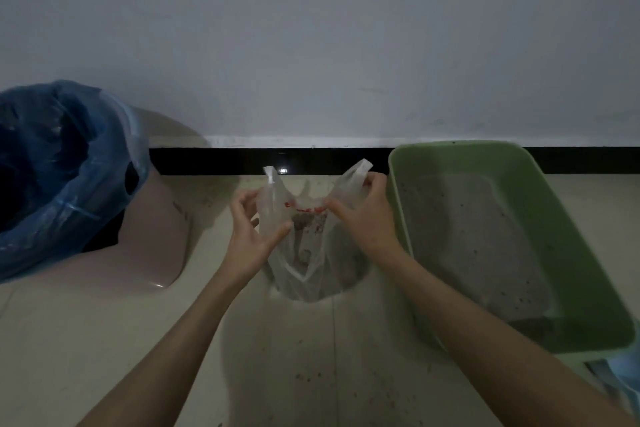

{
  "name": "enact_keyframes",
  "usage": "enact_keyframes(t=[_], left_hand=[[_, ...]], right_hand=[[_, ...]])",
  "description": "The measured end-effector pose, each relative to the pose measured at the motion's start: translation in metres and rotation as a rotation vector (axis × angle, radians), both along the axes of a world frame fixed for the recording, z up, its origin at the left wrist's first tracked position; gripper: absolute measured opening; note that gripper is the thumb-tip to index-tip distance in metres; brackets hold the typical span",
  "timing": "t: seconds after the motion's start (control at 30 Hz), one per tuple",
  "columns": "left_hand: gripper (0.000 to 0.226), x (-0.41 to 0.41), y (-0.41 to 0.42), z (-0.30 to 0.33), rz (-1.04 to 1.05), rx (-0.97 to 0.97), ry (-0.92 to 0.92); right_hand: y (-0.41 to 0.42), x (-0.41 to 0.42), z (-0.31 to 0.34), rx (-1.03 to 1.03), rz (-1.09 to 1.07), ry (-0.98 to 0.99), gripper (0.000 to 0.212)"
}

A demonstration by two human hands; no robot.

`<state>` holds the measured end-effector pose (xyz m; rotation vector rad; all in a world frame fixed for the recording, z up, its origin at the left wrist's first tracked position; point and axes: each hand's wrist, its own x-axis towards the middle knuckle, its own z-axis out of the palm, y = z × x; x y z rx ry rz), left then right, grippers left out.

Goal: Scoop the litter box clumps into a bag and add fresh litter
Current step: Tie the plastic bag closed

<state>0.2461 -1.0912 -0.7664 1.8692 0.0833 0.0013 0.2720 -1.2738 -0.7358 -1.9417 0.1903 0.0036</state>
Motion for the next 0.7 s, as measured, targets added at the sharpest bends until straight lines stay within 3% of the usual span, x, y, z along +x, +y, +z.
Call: enact_keyframes(t=[0.07,0.13,0.2,0.27,0.37,0.47,0.53,0.7], left_hand=[[0.085,0.004,0.0,-0.014,-0.089,0.077,0.069],[0.083,0.013,-0.004,-0.022,-0.127,0.089,0.103],[0.073,0.028,-0.011,-0.022,-0.151,0.129,0.065],[0.056,0.043,-0.019,-0.018,-0.208,0.187,-0.011],[0.024,0.052,-0.03,-0.014,-0.212,0.176,-0.115],[0.03,0.049,-0.034,-0.009,-0.031,-0.14,-0.032],[0.036,0.045,-0.031,-0.004,0.068,-0.373,0.033],[0.038,0.034,-0.04,0.013,0.189,-0.606,0.089]], right_hand=[[0.002,0.0,-0.019,-0.032,0.035,0.049,0.078],[0.005,0.006,-0.036,-0.186,0.109,0.063,0.084],[0.009,0.016,-0.049,-0.3,0.184,-0.031,0.065],[0.014,0.025,-0.055,-0.276,0.184,-0.121,0.04],[0.015,0.027,-0.042,0.155,0.007,0.066,0.029],[-0.001,0.033,-0.033,0.509,-0.226,0.218,0.047],[-0.009,0.035,-0.028,0.651,-0.246,0.217,0.05],[-0.005,0.029,-0.02,0.785,-0.122,0.242,0.054]])
